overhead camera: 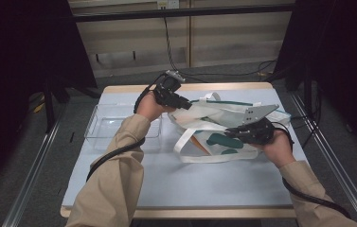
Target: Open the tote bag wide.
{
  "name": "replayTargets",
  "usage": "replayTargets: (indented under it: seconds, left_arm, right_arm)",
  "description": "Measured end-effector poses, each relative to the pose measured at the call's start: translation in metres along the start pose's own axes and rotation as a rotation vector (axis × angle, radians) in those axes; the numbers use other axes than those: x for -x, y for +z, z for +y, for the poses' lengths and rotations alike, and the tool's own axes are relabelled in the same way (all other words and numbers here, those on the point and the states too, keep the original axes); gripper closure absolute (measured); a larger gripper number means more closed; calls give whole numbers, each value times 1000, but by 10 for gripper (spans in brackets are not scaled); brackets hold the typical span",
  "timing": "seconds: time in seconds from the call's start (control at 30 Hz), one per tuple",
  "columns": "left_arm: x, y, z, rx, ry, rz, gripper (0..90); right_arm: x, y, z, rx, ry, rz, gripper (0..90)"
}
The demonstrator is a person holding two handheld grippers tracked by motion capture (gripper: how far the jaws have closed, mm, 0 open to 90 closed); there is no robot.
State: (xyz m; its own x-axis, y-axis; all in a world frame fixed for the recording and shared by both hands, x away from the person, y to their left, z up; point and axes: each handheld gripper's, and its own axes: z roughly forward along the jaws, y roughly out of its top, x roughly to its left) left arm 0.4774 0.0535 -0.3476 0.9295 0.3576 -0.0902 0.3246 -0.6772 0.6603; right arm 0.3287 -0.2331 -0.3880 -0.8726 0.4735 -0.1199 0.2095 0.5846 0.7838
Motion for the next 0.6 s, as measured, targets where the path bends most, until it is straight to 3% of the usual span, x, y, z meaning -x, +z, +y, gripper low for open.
replayTargets:
  seconds: [0.07, 0.2, 0.27, 0.6]
  left_arm:
    - [0, 0, 1, 7, -38, -10, 846]
    - [2, -1, 4, -17, -40, -7, 876]
    - [2, -2, 5, -25, -64, -11, 881]
    - [1, -5, 9, -31, -100, 6, 883]
  right_arm:
    - [-2, -1, -1, -2, -5, 5, 856]
    - [-7, -3, -1, -7, -25, 23, 865]
    - [-9, -3, -1, -9, -36, 30, 868]
    - [-22, 0, -8, -16, -56, 73, 877]
